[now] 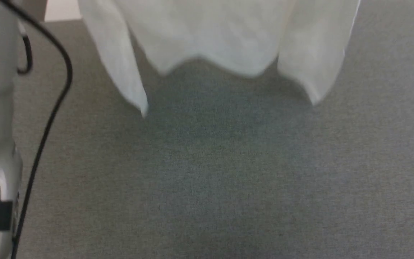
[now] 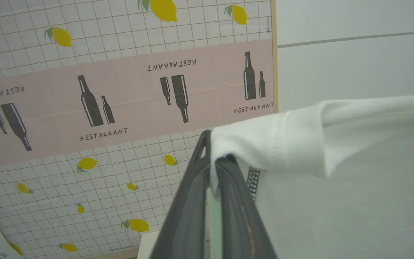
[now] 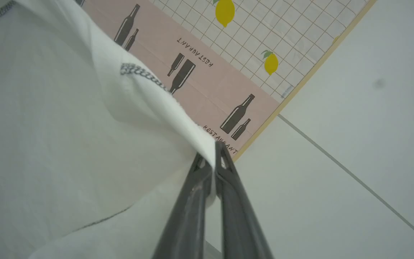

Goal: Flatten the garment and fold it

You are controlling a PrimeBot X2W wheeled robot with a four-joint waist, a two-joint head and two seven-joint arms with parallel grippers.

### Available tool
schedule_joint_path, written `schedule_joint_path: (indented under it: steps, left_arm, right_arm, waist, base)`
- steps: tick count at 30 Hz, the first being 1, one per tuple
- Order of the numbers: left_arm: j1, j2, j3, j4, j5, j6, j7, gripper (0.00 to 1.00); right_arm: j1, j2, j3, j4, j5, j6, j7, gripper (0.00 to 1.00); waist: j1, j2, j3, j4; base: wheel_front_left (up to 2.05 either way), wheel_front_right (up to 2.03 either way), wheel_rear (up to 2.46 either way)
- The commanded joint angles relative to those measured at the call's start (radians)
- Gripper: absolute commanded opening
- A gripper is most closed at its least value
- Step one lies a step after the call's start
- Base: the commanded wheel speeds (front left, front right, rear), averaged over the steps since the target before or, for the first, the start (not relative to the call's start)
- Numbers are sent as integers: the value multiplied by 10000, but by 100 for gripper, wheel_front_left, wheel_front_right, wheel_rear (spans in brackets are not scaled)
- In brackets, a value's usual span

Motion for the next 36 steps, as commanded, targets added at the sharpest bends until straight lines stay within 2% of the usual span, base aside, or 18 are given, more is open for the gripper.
schedule_joint_path:
  steps: [1, 7, 13, 18, 21, 25, 29, 32, 36]
  left_arm:
    - [-554, -18, 45, 367, 245, 151, -263, 0]
    - [-2191, -442, 40, 2047, 882, 518, -1972, 0]
    - [-2645, -782, -173, 3178, 1291, 705, -3782, 0]
    - [-2320, -778, -316, 3886, 1306, 490, -4920, 0]
    - [-1881, -726, -469, 4151, 1196, 136, -5319, 0]
    - [-1094, -704, -639, 3809, 980, -243, -5678, 0]
    - [150, -478, -887, 2775, 874, -471, -5753, 0]
    - [1466, -208, -1133, 1532, 896, -398, -5546, 0]
    - [3584, 309, -1367, -468, 844, -86, -4965, 0]
  right_arm:
    - [-562, 59, 77, 482, -221, -23, -231, 0]
    - [-2593, 143, 715, 2491, -1415, -23, -1384, 0]
    - [-3472, 48, 1230, 4009, -2449, -23, -2541, 0]
    - [-3307, -60, 1679, 4802, -2660, -23, -3295, 0]
    - [-3078, -207, 1974, 5034, -2482, -23, -3704, 0]
    - [-2598, -515, 2241, 4837, -1963, -23, -4185, 0]
    - [-1627, -1022, 2407, 3930, -1266, -23, -4467, 0]
    - [-509, -1502, 2307, 2889, -712, -23, -4402, 0]
    - [1520, -2188, 1699, 1228, -137, -23, -3986, 0]
  waist:
    - [0, -1, 1341, 82]
    - [0, -1, 2318, 431]
    - [0, -1, 3084, 839]
    - [0, -1, 3544, 1023]
    - [0, -1, 3664, 1077]
    - [0, -1, 3608, 1095]
    - [0, -1, 3216, 998]
    - [0, -1, 2778, 921]
    - [0, -1, 2192, 817]
  base:
    - [0, 0, 0]
    - [0, 0, 0]
    - [0, 0, 0]
    - [0, 0, 0]
    - [0, 0, 0]
    - [0, 0, 0]
    - [0, 0, 0]
    - [0, 0, 0]
    - [0, 0, 0]
